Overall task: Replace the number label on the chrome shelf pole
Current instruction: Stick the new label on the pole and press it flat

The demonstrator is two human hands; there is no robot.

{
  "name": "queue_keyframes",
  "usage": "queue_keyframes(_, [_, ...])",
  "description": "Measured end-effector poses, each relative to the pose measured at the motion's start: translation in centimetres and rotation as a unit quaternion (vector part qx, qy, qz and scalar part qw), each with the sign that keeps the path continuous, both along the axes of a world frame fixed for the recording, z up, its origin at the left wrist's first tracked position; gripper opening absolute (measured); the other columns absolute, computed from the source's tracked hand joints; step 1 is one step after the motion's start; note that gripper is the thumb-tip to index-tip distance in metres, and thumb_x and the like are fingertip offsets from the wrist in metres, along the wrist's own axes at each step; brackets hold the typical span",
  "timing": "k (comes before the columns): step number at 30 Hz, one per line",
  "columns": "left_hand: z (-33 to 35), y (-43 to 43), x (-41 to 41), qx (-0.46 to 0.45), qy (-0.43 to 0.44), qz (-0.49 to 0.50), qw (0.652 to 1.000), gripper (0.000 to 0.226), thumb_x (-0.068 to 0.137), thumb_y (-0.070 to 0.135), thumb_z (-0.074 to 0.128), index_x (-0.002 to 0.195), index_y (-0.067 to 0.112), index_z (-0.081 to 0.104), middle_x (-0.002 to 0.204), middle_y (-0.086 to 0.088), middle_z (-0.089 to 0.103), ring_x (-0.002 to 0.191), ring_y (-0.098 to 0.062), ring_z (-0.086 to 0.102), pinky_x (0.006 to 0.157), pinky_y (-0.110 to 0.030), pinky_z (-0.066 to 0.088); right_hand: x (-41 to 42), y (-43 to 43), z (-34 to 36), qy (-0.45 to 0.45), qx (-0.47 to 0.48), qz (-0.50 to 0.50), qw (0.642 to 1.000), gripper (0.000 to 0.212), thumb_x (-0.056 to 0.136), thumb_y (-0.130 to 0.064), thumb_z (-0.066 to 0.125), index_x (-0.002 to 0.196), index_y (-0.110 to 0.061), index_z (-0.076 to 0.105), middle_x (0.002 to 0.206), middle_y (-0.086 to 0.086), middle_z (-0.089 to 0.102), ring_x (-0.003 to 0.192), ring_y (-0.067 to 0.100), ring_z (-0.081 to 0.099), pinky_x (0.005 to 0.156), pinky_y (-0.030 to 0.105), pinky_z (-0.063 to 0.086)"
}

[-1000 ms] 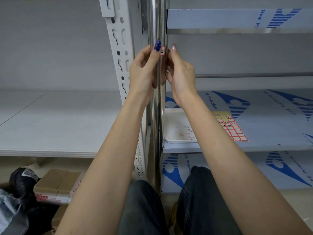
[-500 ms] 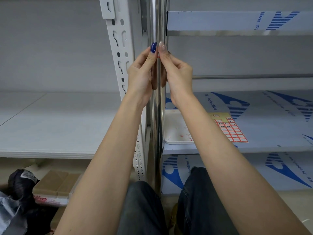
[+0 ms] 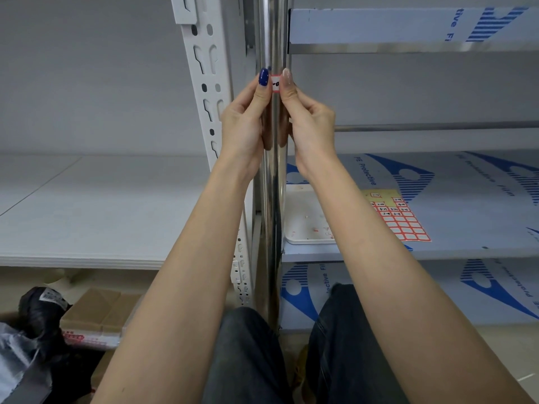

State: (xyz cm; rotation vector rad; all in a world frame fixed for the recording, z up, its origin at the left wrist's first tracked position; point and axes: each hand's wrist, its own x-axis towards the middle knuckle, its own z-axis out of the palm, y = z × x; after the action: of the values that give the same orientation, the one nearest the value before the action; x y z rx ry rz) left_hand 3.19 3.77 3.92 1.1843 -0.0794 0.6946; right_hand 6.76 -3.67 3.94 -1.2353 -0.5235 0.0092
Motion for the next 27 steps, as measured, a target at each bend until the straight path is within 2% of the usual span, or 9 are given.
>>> queue_keyframes(4, [-0.3,0.1,0.2,0.022,-0.005,0.000,1.000,0.029,0.100,0.026,0.042,0.088,0.014,0.066,0.055,0.004,0.051,0.046,-0.009,0.046,0.039,-0.021,0.031,0.1,0.1,-0.1,0.014,0.012,0.006,1.000,0.022,0.090,-0.035,0.062,0.094,-0.018,0.075,0.078,-0.005,0.074,0.083,0.009,0.070,0.082,0.026,0.056])
queue_keyframes(7, [-0.3,0.3,0.3,0.004,-0.004,0.011,1.000,0.029,0.099,0.024,0.046,0.084,0.016,0.068,0.061,0.001,0.054,0.051,-0.008,0.050,0.046,-0.022,0.036,0.4,0.2,0.0,0.006,0.000,-0.008,1.000,0.019,0.089,-0.037,0.063,0.090,-0.023,0.076,0.075,-0.008,0.074,0.081,0.006,0.070,0.083,0.027,0.057])
queue_keyframes(9, [-0.3,0.2,0.3,-0.014,-0.001,0.002,1.000,0.027,0.099,0.023,0.046,0.086,0.015,0.068,0.062,0.002,0.056,0.051,-0.007,0.053,0.047,-0.020,0.040,0.6,0.2,-0.1,0.008,0.001,-0.002,1.000,0.025,0.089,-0.038,0.063,0.097,-0.018,0.075,0.080,-0.004,0.075,0.083,0.011,0.070,0.085,0.031,0.056])
queue_keyframes(13, [-0.6,0.0,0.4,0.007,-0.003,0.003,1.000,0.029,0.099,0.028,0.045,0.090,0.014,0.068,0.059,-0.001,0.053,0.050,-0.017,0.044,0.044,-0.029,0.028,0.9,0.1,-0.4,0.034,0.018,0.022,0.999,0.037,0.093,-0.035,0.058,0.110,-0.004,0.070,0.087,0.004,0.072,0.079,0.012,0.066,0.071,0.025,0.052])
queue_keyframes(16, [-0.5,-0.2,0.3,0.010,-0.005,0.015,1.000,0.030,0.100,0.028,0.043,0.089,0.014,0.067,0.057,0.000,0.054,0.047,-0.017,0.045,0.043,-0.028,0.028,1.0,0.2,-0.5,0.031,0.011,0.011,0.999,0.040,0.094,-0.035,0.056,0.110,-0.001,0.069,0.075,-0.002,0.069,0.068,0.007,0.064,0.065,0.022,0.048])
queue_keyframes(18, [-0.3,-0.4,0.1,-0.008,0.001,0.015,1.000,0.031,0.100,0.026,0.043,0.085,0.015,0.068,0.056,0.003,0.057,0.048,-0.013,0.049,0.042,-0.025,0.033,0.9,0.2,-0.5,0.027,0.000,0.004,1.000,0.040,0.094,-0.037,0.055,0.108,-0.003,0.070,0.071,-0.004,0.069,0.066,0.006,0.064,0.064,0.022,0.048])
queue_keyframes(21, [-0.4,-0.5,0.0,-0.033,0.009,0.011,0.999,0.034,0.101,0.025,0.040,0.079,0.014,0.064,0.054,0.003,0.057,0.044,-0.013,0.048,0.038,-0.019,0.033,0.9,0.1,-0.5,0.027,-0.005,0.009,1.000,0.037,0.096,-0.037,0.052,0.099,-0.006,0.072,0.076,0.000,0.070,0.074,0.011,0.066,0.072,0.026,0.052])
queue_keyframes(25, [-1.2,-0.5,0.2,0.042,-0.022,0.015,0.999,0.022,0.095,0.026,0.052,0.105,0.009,0.062,0.064,-0.001,0.051,0.049,-0.016,0.041,0.042,-0.023,0.027,0.7,-0.1,-0.5,0.027,0.007,0.022,0.999,0.031,0.097,-0.031,0.051,0.098,-0.010,0.072,0.085,0.002,0.071,0.083,0.012,0.066,0.083,0.029,0.054])
queue_keyframes(27, [-1.3,-0.5,0.3,0.051,-0.023,0.029,0.998,0.025,0.089,0.022,0.058,0.111,0.008,0.060,0.066,-0.004,0.047,0.050,-0.018,0.038,0.042,-0.023,0.026,0.6,-0.1,-0.4,0.038,0.017,0.032,0.999,0.027,0.097,-0.028,0.051,0.088,-0.015,0.073,0.088,0.006,0.070,0.085,0.015,0.064,0.083,0.031,0.051])
